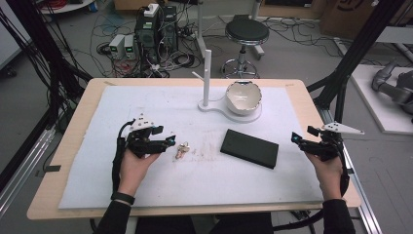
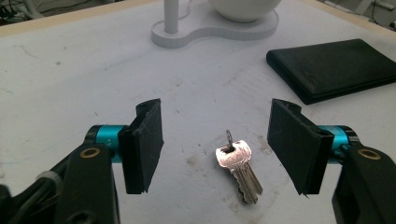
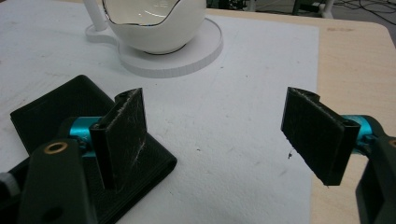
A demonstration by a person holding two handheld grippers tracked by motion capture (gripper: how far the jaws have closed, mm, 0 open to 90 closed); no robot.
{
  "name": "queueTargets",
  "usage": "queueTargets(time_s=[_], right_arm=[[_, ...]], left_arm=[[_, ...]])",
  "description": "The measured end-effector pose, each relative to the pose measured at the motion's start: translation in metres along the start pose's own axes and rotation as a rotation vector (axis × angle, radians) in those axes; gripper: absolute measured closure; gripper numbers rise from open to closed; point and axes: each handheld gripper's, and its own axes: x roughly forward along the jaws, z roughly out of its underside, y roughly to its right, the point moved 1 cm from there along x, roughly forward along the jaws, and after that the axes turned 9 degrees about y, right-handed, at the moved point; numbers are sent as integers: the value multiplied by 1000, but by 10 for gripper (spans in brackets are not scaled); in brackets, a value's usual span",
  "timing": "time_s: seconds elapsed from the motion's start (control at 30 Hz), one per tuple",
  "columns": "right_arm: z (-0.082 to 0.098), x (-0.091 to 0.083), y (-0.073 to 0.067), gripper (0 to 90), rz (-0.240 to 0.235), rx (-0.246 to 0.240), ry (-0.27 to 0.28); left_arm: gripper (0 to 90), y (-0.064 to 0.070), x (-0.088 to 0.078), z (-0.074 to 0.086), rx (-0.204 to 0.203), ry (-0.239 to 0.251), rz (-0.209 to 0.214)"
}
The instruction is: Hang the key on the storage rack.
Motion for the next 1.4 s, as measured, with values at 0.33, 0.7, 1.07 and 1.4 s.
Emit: queueTargets(time_s=[0.33,0.7,1.07,1.4], right_arm=[[2,-1,3,229,4,1,-2],[4,-5,8,229,12,9,-3],[6,-9,11,232,19,18,-5],[7,-9,14,232,20,26,-4]], left_arm=[[421,10,27,2,-9,-55,-8],[510,16,52,9,-34,-136,-44],[630,17,60,14,-82,-183,-45],[722,17,64,18,-108,-214,-41]])
